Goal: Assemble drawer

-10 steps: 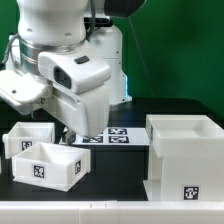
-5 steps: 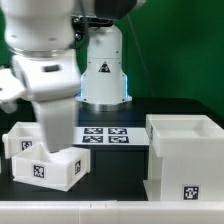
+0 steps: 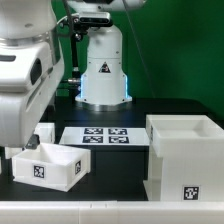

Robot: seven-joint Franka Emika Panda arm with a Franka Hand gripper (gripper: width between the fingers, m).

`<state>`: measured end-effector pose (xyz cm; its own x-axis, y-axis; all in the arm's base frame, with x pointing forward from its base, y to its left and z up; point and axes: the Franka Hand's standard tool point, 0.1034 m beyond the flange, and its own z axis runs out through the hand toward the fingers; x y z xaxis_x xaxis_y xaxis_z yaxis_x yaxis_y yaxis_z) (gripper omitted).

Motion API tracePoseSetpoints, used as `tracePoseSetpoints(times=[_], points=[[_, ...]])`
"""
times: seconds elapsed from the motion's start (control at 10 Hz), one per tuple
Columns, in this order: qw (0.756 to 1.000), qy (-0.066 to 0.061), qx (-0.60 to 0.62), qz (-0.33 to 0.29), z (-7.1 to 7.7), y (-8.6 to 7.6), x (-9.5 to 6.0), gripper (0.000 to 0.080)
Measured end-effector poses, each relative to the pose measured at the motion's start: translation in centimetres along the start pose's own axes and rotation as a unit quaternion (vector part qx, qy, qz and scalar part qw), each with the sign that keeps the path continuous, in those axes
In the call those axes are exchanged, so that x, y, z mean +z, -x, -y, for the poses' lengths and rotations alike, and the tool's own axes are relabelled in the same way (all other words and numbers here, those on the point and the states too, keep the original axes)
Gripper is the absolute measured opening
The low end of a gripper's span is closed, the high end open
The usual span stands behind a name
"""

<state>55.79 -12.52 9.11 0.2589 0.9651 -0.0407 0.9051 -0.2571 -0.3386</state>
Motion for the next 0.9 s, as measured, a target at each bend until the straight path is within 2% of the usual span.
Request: tracePoseSetpoints(times=[0.1,0.2,0.3,0.4,0.5,0.6,0.9], points=[[0.998,0.013,0.064,-0.007,-0.4,0.0,-0.4,0.0649],[0.989,0.042,0.144,-0.017,-0.9,0.3,-1.2,0.0649],[0.968,0.063,0.240,-0.029,-0.4,-0.1,-1.1,0.0649],[0.938,0.073,0.336,-0.039,0.7,-1.0,-0.2,0.0649],[0.905,0.062,0.418,-0.039,2.0,-2.4,1.0,0.0649],[0.894,0.061,0.441,-0.041,2.2,-3.2,0.8,0.0649],[0.853,0.051,0.517,-0.053,2.2,-3.6,0.9,0.0649]])
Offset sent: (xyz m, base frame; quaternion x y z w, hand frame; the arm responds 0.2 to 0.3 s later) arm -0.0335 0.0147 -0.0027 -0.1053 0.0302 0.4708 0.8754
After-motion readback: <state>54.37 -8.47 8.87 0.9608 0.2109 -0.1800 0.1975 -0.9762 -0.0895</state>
